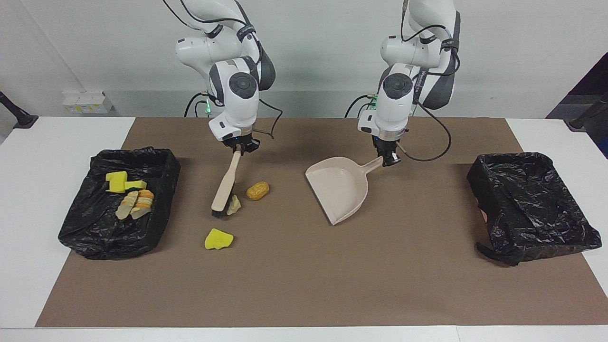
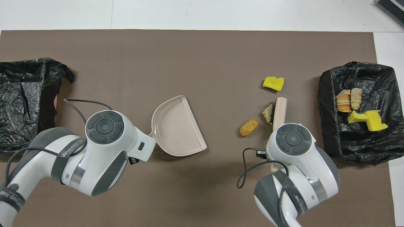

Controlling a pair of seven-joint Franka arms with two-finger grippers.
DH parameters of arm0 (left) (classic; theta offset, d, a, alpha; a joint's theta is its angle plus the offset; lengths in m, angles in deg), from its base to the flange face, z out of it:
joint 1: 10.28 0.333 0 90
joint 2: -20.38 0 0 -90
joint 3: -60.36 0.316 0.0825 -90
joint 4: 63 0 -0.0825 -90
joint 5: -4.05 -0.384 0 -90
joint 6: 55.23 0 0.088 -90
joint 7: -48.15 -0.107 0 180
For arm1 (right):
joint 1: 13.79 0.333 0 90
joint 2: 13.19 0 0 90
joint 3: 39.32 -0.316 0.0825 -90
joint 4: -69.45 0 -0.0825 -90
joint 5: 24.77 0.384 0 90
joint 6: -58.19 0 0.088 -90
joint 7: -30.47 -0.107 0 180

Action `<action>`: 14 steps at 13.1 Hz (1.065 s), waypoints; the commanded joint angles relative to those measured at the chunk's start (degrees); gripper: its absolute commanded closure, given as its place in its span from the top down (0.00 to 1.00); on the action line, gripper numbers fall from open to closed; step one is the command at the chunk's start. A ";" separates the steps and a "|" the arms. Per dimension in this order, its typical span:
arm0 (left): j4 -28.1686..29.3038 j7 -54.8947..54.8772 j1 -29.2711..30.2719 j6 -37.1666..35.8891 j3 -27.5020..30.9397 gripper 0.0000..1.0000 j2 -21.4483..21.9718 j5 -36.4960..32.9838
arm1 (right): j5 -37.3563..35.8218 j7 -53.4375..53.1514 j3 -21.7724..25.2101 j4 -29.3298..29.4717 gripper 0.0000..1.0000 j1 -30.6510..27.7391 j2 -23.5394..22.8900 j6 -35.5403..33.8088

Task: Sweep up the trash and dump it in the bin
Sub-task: 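Sweep the nugget and bread into the dustpan with the right gripper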

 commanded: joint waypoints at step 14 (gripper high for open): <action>2.85 5.03 -2.57 1.25 0.62 0.00 2.23 -0.89 | 5.28 23.79 -1.06 -0.39 0.00 -6.23 1.79 -2.80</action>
